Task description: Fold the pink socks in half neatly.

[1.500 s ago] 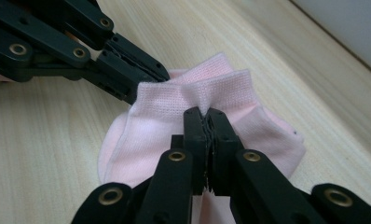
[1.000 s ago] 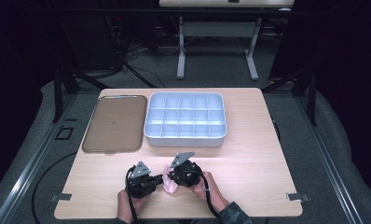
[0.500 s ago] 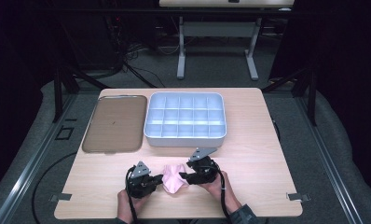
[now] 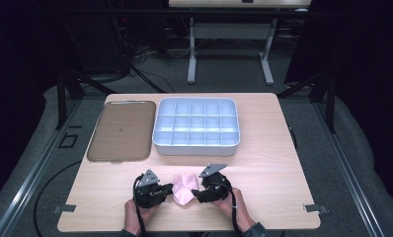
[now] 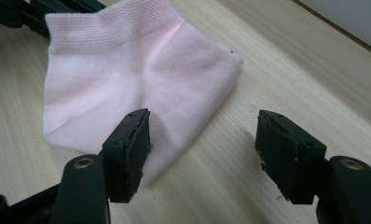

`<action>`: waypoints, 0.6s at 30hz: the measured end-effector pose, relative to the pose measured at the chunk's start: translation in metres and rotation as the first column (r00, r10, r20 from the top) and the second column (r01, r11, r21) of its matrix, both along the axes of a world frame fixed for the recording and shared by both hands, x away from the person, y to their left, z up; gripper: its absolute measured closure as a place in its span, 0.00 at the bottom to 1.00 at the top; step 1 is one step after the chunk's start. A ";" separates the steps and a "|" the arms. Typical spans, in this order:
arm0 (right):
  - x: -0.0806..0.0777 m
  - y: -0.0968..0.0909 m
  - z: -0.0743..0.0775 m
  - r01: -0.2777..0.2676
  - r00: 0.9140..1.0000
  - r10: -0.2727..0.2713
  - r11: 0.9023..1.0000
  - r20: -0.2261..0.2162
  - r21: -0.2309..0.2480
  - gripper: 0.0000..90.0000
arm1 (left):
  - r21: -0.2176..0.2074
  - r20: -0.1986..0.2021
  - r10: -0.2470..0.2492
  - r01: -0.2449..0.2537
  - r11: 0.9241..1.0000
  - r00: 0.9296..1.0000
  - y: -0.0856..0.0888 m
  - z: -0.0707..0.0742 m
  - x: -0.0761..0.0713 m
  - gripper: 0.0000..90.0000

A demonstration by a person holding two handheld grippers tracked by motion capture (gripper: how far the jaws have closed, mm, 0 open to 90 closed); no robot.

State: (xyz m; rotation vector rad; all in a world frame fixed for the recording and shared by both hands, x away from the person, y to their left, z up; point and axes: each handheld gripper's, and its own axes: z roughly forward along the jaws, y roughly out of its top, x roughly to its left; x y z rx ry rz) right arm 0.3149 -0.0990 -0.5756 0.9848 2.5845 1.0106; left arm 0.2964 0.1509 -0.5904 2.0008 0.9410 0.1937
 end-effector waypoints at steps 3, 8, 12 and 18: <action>-0.002 0.001 0.000 0.016 1.000 -0.016 1.000 0.008 -0.014 0.38 | -0.033 -0.027 -0.022 0.021 0.999 0.999 0.002 0.000 0.002 0.75; -0.003 0.001 -0.001 0.038 0.999 -0.038 0.999 0.000 -0.003 0.38 | -0.051 -0.038 -0.022 0.020 0.998 0.999 0.005 0.001 0.003 0.60; -0.004 0.001 -0.001 0.059 0.998 -0.059 0.998 -0.002 -0.004 0.38 | -0.041 -0.040 0.016 -0.018 0.999 0.999 0.010 0.002 0.001 0.50; -0.006 0.002 -0.001 0.074 0.997 -0.074 0.997 -0.002 -0.002 0.38 | -0.089 -0.035 0.064 -0.067 0.994 0.997 0.020 0.012 -0.005 0.46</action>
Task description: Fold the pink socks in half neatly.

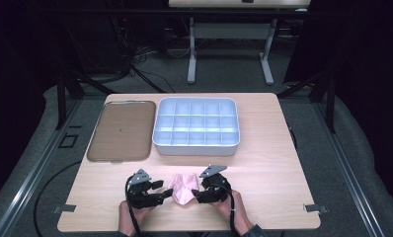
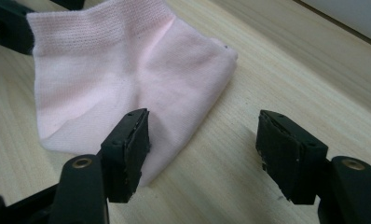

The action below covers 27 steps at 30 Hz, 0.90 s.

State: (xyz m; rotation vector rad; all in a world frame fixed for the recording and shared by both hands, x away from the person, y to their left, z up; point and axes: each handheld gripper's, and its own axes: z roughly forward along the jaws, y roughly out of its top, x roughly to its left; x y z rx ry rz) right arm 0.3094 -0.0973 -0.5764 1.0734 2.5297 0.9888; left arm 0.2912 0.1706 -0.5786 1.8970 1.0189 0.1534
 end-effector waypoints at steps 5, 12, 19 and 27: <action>-0.001 0.000 0.000 0.016 1.000 -0.016 1.000 -0.001 -0.001 0.38 | 0.002 0.051 -0.016 0.016 1.000 0.999 -0.006 0.019 -0.006 0.48; -0.002 0.000 0.000 0.024 1.000 -0.023 1.000 0.003 -0.010 0.39 | 0.082 0.089 -0.131 0.124 0.989 0.987 -0.034 0.026 -0.005 0.68; -0.002 -0.004 0.001 0.023 1.000 -0.023 1.000 -0.003 -0.008 0.42 | 0.197 0.054 -0.159 0.145 0.970 0.986 -0.043 0.001 0.003 0.83; 0.000 -0.007 0.003 -0.011 1.000 0.011 1.000 -0.028 0.012 0.56 | 0.177 0.078 -0.163 0.147 0.973 0.984 -0.038 -0.004 0.005 0.93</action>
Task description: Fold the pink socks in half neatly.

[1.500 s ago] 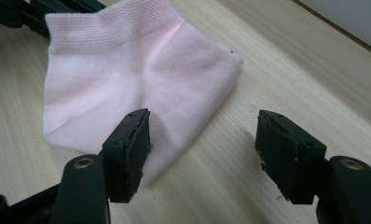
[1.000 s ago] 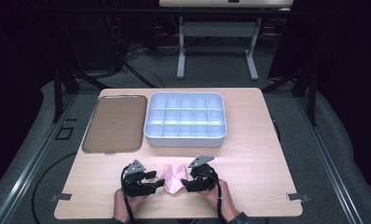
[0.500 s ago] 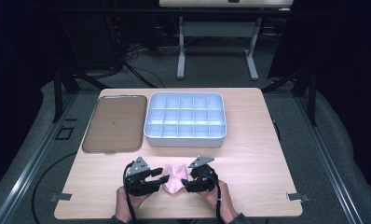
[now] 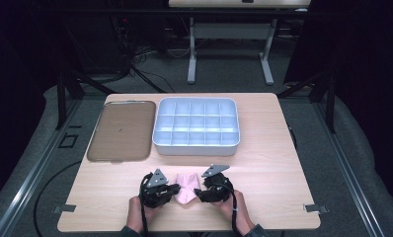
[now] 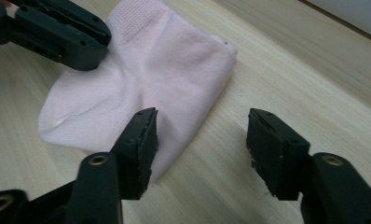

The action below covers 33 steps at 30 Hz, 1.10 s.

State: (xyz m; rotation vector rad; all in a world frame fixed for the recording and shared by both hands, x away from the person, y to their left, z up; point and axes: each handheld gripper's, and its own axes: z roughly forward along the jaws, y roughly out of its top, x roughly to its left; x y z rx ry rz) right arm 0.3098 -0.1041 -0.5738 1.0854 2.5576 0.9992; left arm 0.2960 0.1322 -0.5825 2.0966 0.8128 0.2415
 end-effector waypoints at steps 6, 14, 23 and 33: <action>0.002 0.001 0.001 -0.027 0.999 0.028 0.999 -0.035 0.028 0.71 | -0.025 0.023 0.003 -0.002 1.000 1.000 0.004 -0.004 -0.001 0.98; 0.005 -0.005 -0.002 -0.035 0.995 0.044 0.994 -0.092 0.104 0.86 | -0.037 0.026 -0.004 0.005 0.999 1.000 0.005 -0.006 0.000 0.99; 0.005 -0.009 -0.006 -0.037 0.993 0.054 0.986 -0.104 0.160 0.95 | -0.028 0.031 0.005 -0.004 1.000 1.000 0.003 -0.005 0.001 0.99; -0.004 -0.018 -0.002 -0.009 0.998 0.019 0.989 -0.065 0.146 0.96 | -0.025 0.012 -0.002 0.002 1.000 1.000 -0.012 -0.002 0.005 0.99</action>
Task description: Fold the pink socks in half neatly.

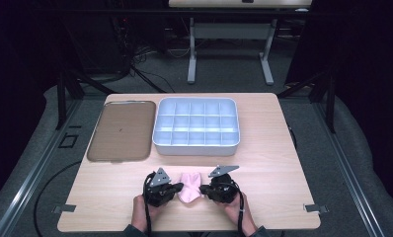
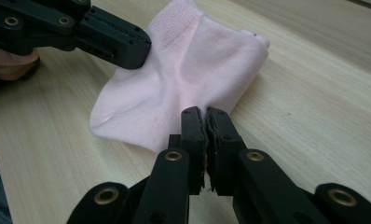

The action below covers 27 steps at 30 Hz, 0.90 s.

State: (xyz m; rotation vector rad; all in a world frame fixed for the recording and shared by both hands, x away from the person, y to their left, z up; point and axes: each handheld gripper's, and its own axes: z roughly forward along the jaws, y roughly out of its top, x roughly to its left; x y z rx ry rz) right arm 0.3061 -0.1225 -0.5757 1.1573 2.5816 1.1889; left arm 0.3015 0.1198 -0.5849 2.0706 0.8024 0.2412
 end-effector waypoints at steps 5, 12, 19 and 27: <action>-0.001 -0.008 0.004 0.007 1.000 -0.007 1.000 0.004 0.013 0.96 | 0.005 -0.004 -0.017 0.017 1.000 1.000 -0.005 0.001 0.004 0.99; -0.003 -0.012 0.007 0.013 1.000 -0.013 1.000 0.010 0.022 0.96 | -0.027 -0.009 -0.015 0.014 1.000 1.000 -0.007 -0.001 0.005 0.99; -0.006 -0.018 0.012 0.024 0.999 -0.025 0.999 0.022 0.043 0.96 | -0.022 0.000 -0.030 0.030 0.999 1.000 -0.014 -0.002 0.005 0.99; -0.007 -0.014 0.027 0.003 0.999 -0.005 0.999 0.051 0.046 0.96 | -0.038 -0.012 -0.035 0.034 0.999 0.999 -0.014 -0.003 0.008 0.99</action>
